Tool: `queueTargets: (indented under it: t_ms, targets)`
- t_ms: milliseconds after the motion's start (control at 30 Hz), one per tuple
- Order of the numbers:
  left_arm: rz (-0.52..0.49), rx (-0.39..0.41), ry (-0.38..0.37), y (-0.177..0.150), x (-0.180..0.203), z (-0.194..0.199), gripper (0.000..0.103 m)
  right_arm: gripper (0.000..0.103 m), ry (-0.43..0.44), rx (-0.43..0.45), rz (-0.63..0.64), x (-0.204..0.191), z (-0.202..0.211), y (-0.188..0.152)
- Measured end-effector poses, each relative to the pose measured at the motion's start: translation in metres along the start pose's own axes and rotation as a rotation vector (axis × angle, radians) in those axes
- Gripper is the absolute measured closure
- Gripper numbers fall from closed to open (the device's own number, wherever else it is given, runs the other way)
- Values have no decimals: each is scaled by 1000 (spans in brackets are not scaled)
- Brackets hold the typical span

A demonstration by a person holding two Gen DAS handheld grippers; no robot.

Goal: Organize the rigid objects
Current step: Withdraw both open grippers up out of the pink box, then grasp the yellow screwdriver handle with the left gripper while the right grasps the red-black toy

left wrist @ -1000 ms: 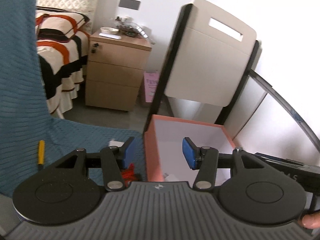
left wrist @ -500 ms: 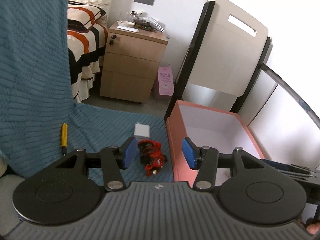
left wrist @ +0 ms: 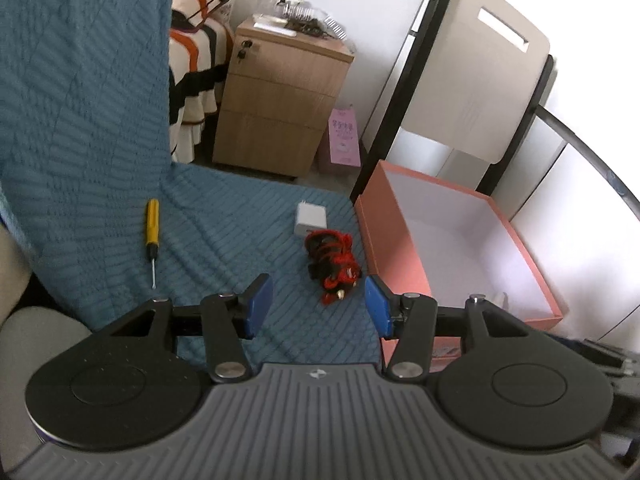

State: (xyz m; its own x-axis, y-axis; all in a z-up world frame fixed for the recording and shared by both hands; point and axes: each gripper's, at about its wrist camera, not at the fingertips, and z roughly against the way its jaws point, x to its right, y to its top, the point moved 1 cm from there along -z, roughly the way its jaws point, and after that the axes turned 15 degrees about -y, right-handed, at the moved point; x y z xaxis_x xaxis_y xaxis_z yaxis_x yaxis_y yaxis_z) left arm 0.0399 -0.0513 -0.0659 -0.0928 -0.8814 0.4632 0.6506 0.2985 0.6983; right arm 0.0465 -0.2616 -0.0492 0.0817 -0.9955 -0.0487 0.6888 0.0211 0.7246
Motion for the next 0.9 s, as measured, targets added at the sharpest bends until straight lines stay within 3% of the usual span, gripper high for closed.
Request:
queueTargets:
  t_ms: [400,900]
  targets:
    - [2,-45,12,-30,-38,-18,46,36,-34,-15,16,-17,-18,-34]
    - [-39,-10,169,-23,-126,-111,46,36,-17,47,85,-46,-77,-29]
